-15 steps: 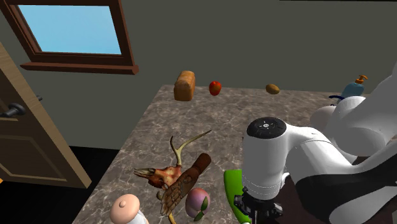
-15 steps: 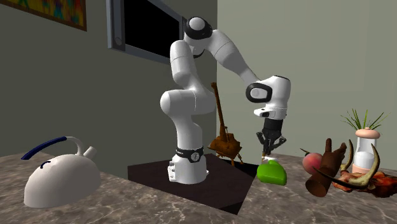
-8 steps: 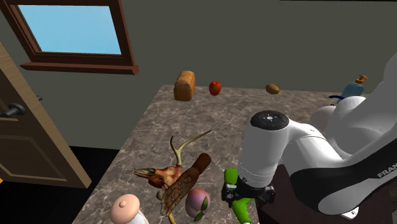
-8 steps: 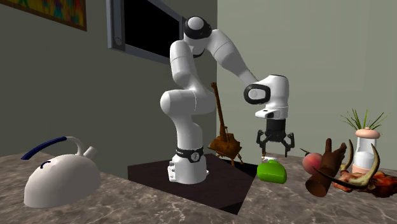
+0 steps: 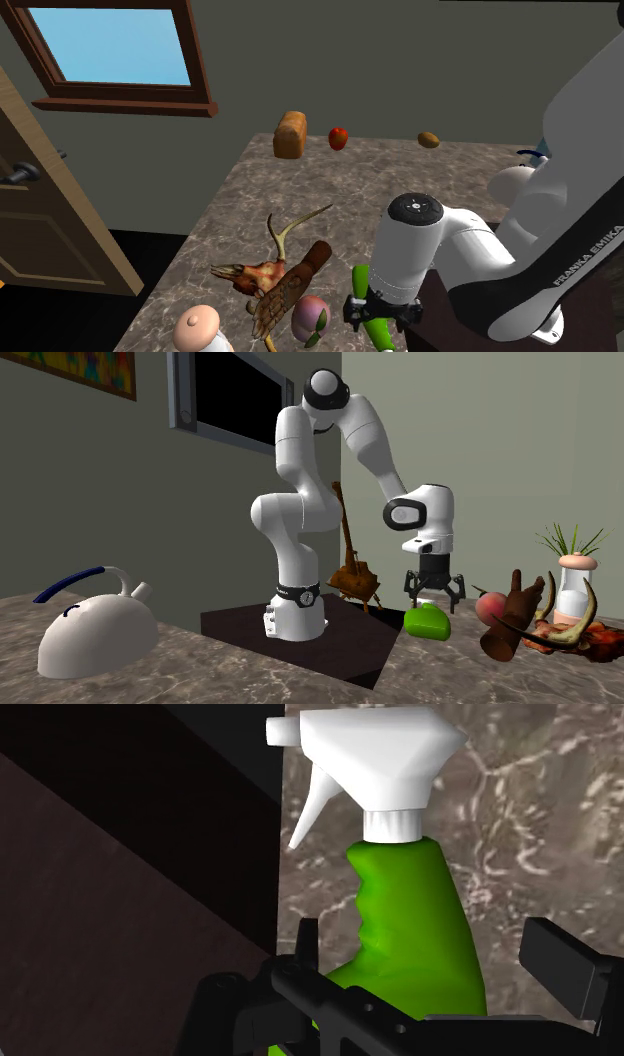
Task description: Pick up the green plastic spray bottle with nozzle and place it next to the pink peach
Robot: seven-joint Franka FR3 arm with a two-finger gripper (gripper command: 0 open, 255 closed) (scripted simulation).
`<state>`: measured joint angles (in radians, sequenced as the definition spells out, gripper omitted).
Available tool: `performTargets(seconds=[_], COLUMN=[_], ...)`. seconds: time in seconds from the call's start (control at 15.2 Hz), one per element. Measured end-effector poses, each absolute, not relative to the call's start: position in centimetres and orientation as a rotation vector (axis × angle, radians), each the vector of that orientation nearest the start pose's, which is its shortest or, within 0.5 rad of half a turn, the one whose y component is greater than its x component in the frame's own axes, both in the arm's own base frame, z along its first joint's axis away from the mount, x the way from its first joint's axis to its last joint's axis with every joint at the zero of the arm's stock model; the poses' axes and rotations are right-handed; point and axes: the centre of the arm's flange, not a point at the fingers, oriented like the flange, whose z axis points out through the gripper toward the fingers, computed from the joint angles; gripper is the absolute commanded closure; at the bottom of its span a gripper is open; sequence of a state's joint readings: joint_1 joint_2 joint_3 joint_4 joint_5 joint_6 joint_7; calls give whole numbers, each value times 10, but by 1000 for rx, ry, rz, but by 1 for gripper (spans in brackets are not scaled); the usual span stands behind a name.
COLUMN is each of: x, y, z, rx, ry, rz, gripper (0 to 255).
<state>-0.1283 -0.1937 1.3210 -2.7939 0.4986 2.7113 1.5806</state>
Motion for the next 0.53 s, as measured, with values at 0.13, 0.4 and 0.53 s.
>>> performTargets(seconds=[0.13, 0.4, 0.53], x=[174, 174, 174], y=[331, 331, 331], z=[222, 221, 221], rx=[-2850, -2849, -2849], ry=[1288, 1287, 1287], rz=[22, 22, 22], gripper=[0, 0, 255])
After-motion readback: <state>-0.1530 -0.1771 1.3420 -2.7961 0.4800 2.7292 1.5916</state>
